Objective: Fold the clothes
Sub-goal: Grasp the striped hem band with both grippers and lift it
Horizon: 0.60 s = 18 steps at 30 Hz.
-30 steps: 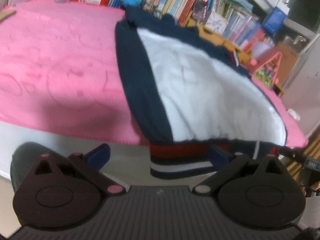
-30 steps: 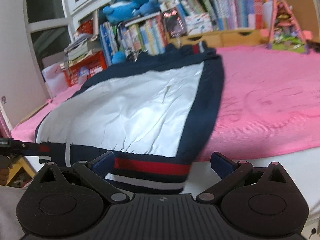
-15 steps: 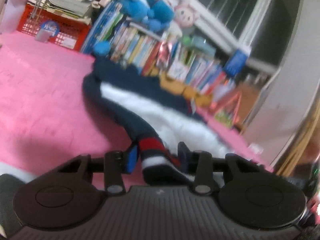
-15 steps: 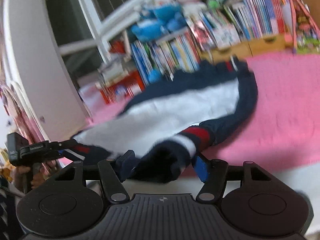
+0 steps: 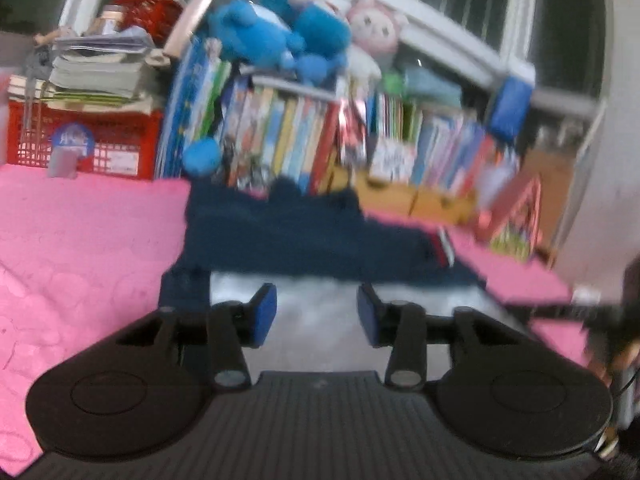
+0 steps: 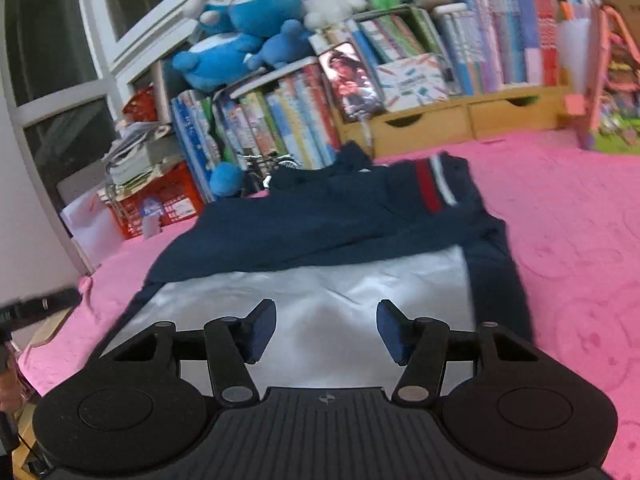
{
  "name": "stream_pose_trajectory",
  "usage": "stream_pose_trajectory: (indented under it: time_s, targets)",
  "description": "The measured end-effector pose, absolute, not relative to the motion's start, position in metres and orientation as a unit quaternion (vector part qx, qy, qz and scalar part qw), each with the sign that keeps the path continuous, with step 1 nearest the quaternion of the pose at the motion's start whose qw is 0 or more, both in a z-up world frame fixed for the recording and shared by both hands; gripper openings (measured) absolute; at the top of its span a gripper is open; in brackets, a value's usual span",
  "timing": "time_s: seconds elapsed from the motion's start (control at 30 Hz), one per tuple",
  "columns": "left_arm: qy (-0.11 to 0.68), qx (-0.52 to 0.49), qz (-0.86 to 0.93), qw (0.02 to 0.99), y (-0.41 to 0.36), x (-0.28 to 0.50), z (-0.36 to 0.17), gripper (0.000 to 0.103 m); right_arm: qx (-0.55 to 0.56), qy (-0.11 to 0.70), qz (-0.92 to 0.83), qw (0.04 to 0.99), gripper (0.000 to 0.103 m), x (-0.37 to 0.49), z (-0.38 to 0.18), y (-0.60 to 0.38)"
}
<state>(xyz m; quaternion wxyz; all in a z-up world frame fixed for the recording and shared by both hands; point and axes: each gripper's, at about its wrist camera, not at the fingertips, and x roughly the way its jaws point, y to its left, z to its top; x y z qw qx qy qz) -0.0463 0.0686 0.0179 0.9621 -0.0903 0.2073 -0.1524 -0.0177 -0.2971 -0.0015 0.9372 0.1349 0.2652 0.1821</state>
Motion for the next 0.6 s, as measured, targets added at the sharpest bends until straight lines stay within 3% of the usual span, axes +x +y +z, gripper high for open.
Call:
stream_pose_trajectory:
  time_s: [0.1, 0.3, 0.4, 0.6]
  targets:
    - [0.217, -0.098, -0.149, 0.960, 0.078, -0.068, 0.006, 0.063, 0.127, 0.250, 0.176, 0.944, 0.072, -0.048, -0.009, -0.328]
    - [0.234, -0.161, -0.156, 0.946, 0.092, -0.126, -0.010, 0.080, 0.126, 0.258, 0.162, 0.944, 0.085, -0.135, -0.028, -0.366]
    - [0.243, -0.188, -0.162, 0.938, 0.098, -0.151, -0.019, 0.087, 0.149, 0.258, 0.161, 0.941, 0.088, -0.169, -0.040, -0.371]
    - [0.289, -0.183, -0.166, 0.925, 0.091, -0.154, -0.046, 0.088, 0.177, 0.285, 0.168, 0.927, 0.088, -0.179, -0.073, -0.360]
